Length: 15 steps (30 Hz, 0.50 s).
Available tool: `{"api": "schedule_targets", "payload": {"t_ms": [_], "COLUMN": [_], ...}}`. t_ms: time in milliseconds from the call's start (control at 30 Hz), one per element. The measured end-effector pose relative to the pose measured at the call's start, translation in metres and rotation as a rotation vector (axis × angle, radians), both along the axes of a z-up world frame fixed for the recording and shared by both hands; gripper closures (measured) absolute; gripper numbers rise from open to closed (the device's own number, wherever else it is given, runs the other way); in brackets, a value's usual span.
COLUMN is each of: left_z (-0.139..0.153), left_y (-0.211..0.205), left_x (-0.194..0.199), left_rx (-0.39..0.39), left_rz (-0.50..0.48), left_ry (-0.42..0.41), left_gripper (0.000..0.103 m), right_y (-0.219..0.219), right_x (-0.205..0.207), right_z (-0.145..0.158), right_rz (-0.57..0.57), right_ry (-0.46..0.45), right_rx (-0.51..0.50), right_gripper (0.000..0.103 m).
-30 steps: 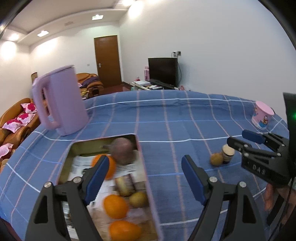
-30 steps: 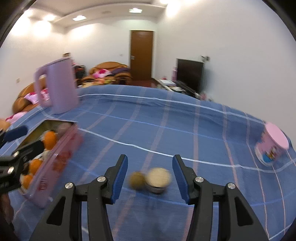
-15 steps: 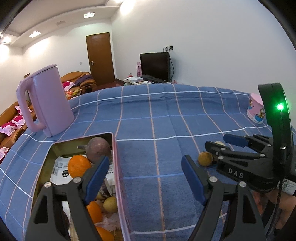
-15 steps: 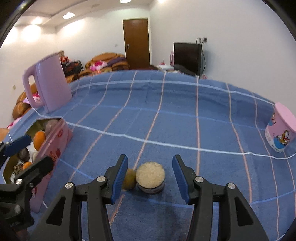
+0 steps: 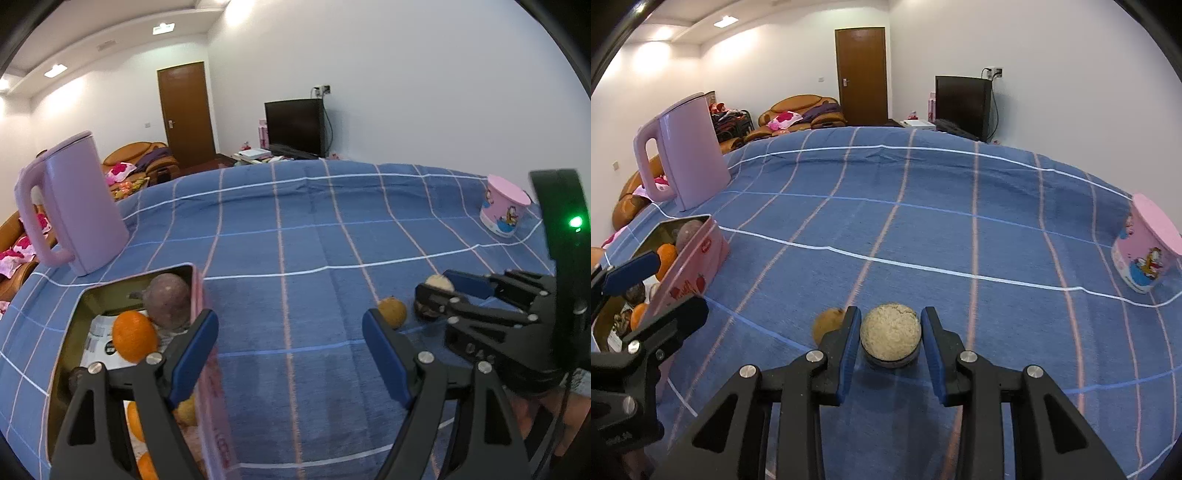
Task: Organize fruits
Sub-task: 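Move both grippers away from the tin toward the jar and brown fruit, then grasp the small brown fruit with the left gripper while the right grasps the beige-lidded jar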
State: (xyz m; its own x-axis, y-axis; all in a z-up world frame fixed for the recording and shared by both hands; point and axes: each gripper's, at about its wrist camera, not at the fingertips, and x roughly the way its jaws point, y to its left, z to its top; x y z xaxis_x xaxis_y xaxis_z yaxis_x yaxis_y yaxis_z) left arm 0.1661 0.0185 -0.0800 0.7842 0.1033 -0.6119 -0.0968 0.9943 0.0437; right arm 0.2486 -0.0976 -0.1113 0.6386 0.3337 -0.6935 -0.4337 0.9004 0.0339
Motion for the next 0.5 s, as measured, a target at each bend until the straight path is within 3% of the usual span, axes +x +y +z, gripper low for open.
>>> {"api": "schedule_targets", "payload": {"t_ms": [367, 500], "left_z": [-0.018, -0.024], "left_y": [-0.04, -0.047], "left_x": [0.033, 0.044], "left_rx": [-0.025, -0.035], "left_rz": [-0.113, -0.136], "left_ry": [0.096, 0.124], "left_gripper": [0.021, 0.03], "right_y": [-0.045, -0.051], "right_x": [0.0, 0.001], "right_z": [0.006, 0.007], "right_rz": [-0.084, -0.091], "right_ry": [-0.034, -0.036], "right_rx": [-0.01, 0.011], "right_gripper": [0.068, 0.068]}}
